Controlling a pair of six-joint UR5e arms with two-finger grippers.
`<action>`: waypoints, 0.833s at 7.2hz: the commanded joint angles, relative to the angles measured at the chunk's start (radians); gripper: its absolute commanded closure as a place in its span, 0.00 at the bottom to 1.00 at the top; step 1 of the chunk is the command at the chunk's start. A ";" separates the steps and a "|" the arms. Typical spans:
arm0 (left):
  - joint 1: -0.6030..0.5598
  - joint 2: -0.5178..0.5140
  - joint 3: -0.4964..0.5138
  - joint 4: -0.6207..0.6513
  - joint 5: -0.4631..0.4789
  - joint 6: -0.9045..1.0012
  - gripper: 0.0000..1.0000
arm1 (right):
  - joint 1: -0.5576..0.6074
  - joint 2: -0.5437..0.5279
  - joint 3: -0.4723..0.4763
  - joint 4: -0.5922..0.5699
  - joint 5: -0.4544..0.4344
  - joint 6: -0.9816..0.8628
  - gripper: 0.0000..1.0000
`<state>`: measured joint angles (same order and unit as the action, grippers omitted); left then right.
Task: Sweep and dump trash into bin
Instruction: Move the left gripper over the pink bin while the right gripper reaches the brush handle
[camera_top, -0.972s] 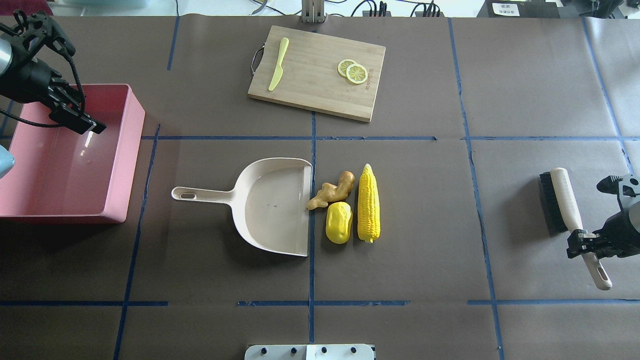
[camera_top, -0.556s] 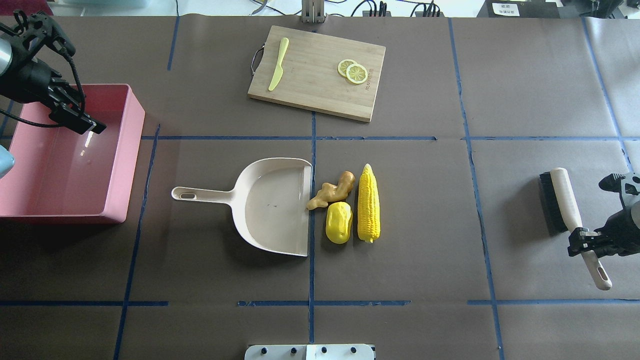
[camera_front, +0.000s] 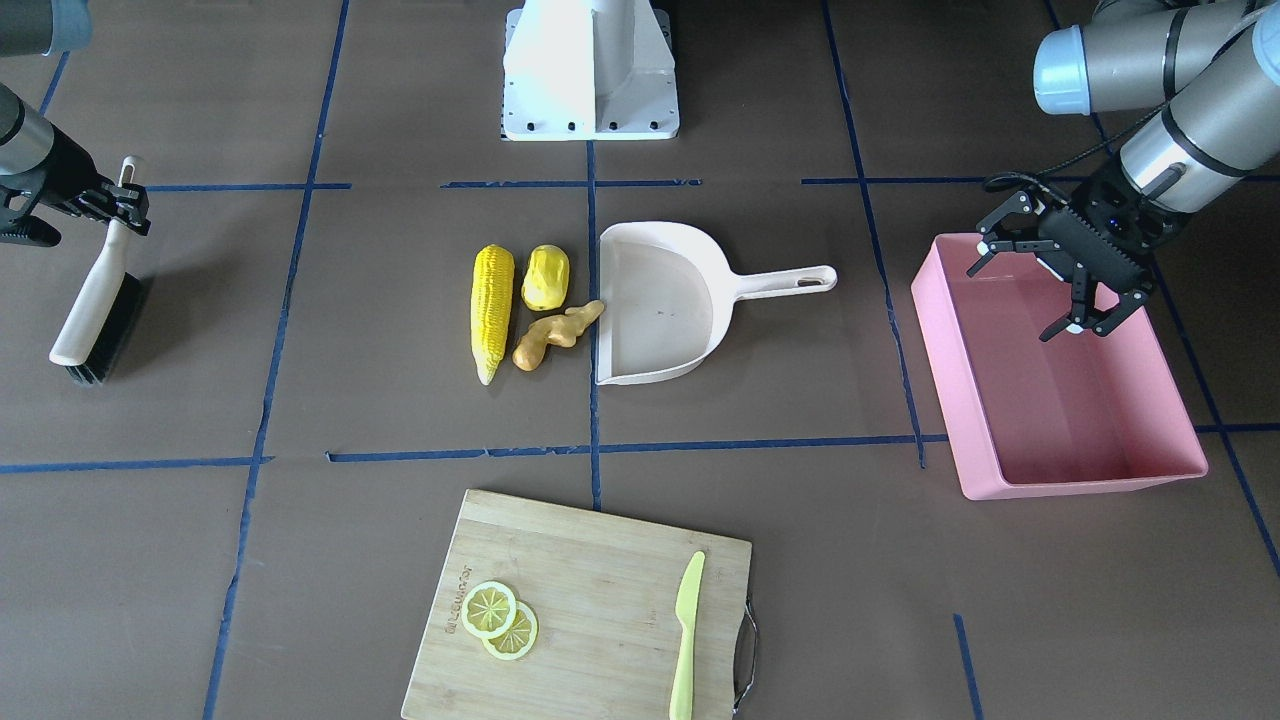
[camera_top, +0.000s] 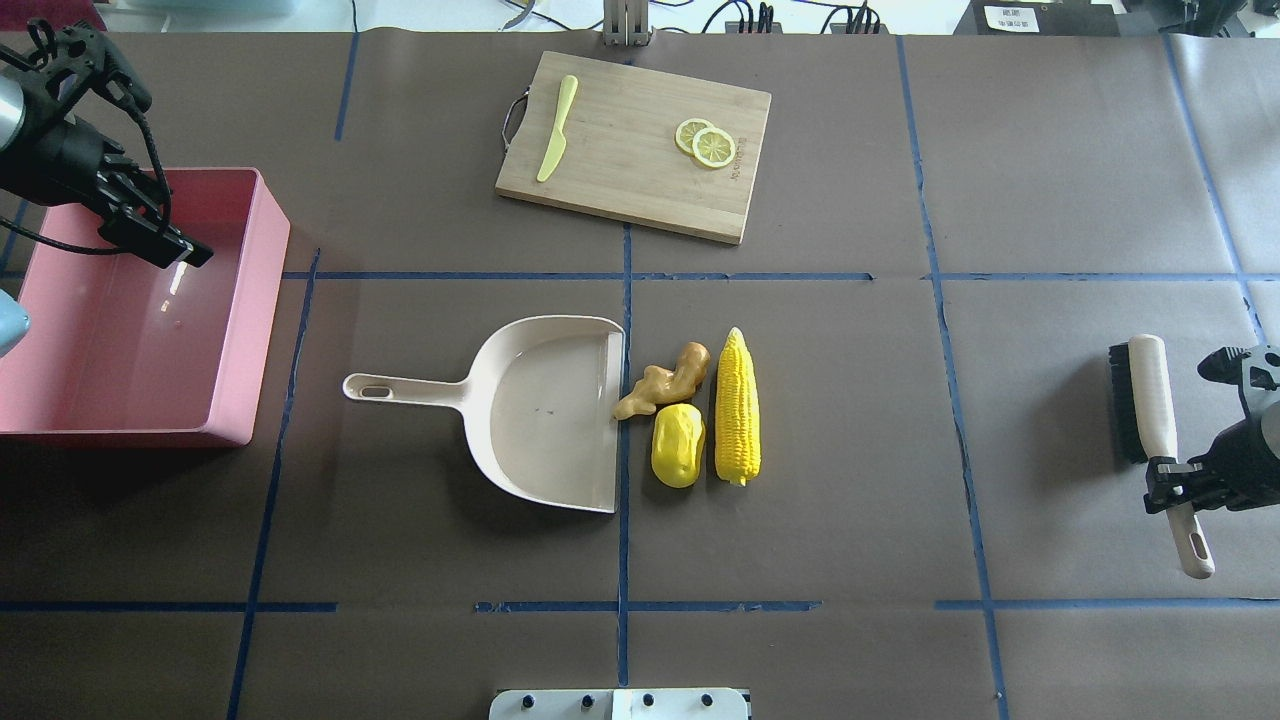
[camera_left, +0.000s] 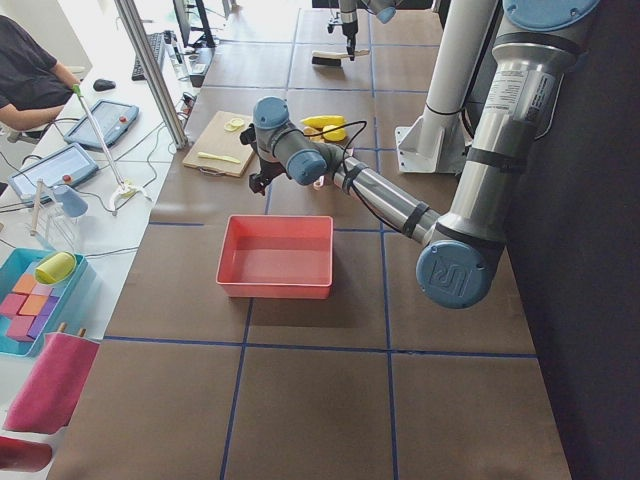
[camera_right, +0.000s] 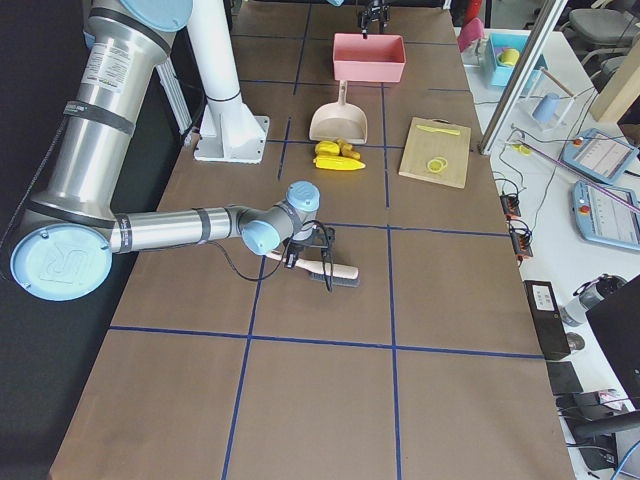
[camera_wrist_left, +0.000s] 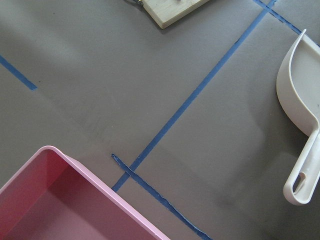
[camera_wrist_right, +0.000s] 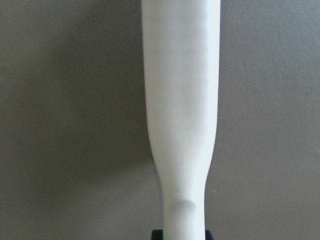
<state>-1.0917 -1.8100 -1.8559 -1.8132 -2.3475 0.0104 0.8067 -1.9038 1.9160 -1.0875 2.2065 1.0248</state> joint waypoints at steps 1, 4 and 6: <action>0.001 0.000 0.000 0.000 -0.001 0.000 0.00 | 0.018 0.000 0.029 0.000 0.010 0.000 1.00; 0.013 -0.022 -0.008 -0.002 -0.001 0.005 0.00 | 0.028 0.000 0.087 -0.011 0.025 0.000 1.00; 0.090 -0.072 -0.016 -0.006 0.001 0.019 0.00 | -0.007 0.006 0.124 -0.011 0.025 0.000 1.00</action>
<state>-1.0453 -1.8523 -1.8677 -1.8170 -2.3482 0.0198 0.8187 -1.9012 2.0185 -1.0977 2.2305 1.0242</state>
